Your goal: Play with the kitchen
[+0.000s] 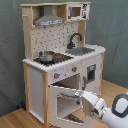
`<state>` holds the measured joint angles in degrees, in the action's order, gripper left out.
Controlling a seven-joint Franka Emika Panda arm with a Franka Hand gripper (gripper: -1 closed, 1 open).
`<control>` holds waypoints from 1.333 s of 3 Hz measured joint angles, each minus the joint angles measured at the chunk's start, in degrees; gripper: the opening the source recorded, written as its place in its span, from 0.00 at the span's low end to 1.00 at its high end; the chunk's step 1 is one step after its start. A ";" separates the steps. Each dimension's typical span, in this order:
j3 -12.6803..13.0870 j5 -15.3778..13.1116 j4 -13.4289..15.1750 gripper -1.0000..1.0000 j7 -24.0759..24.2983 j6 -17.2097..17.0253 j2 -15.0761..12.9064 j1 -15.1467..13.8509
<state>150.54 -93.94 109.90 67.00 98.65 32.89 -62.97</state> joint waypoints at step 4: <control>0.07 12.30 -1.04 1.00 18.42 8.06 7.89 0.45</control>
<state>150.61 -81.63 108.86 85.41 106.71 40.79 -62.52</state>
